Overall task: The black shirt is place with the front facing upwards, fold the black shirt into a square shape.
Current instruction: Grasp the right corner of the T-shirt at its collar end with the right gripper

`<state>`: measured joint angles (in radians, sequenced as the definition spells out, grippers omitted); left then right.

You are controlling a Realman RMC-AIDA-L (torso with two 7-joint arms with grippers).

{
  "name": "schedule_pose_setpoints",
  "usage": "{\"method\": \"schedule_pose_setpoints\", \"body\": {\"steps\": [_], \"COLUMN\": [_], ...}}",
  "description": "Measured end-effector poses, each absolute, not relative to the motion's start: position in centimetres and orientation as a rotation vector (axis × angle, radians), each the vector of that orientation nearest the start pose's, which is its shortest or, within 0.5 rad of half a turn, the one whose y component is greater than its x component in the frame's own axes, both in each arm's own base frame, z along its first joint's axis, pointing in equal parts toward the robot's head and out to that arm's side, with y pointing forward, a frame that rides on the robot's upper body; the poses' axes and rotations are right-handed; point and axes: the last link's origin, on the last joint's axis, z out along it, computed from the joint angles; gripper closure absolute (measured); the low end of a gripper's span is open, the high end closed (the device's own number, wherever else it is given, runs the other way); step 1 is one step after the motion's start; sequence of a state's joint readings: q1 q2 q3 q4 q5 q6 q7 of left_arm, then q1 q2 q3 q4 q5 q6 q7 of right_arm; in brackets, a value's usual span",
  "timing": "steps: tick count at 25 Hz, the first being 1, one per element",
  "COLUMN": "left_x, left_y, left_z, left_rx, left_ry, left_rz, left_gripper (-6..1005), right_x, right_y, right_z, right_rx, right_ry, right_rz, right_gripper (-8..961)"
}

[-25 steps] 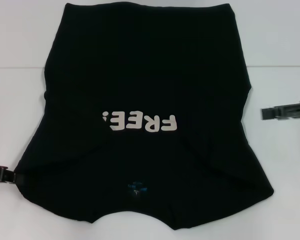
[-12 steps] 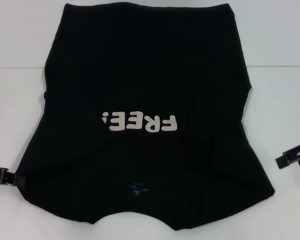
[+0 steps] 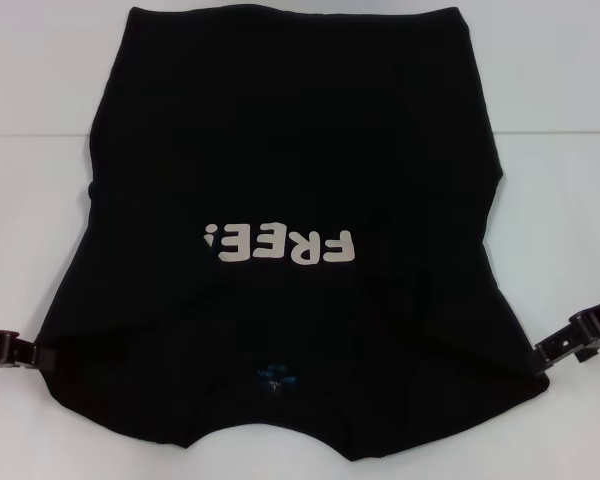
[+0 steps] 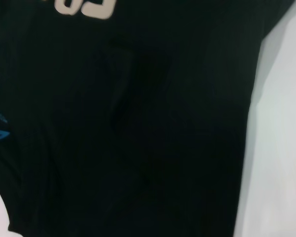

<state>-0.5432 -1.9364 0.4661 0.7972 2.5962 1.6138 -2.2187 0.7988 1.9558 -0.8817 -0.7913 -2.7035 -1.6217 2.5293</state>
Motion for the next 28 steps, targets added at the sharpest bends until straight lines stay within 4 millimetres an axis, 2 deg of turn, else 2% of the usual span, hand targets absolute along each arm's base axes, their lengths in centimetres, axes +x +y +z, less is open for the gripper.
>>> {"method": "schedule_pose_setpoints", "body": {"steps": [12, 28], "left_x": [-34.7, -34.5], "left_y": [31.8, 31.9], "left_z": [8.6, 8.5], "left_rx": [-2.24, -2.249], "left_ry": [-1.725, -1.728], "left_rz": [-0.11, -0.112], "left_gripper": [973, 973], "right_x": [26.1, 26.4], "right_y": [37.3, 37.3], "right_z": [2.4, 2.0], "right_rx": [-2.391, -2.382], "right_ry": [1.646, 1.656], "right_rz": [-0.441, -0.439], "right_gripper": [130, 131]}}
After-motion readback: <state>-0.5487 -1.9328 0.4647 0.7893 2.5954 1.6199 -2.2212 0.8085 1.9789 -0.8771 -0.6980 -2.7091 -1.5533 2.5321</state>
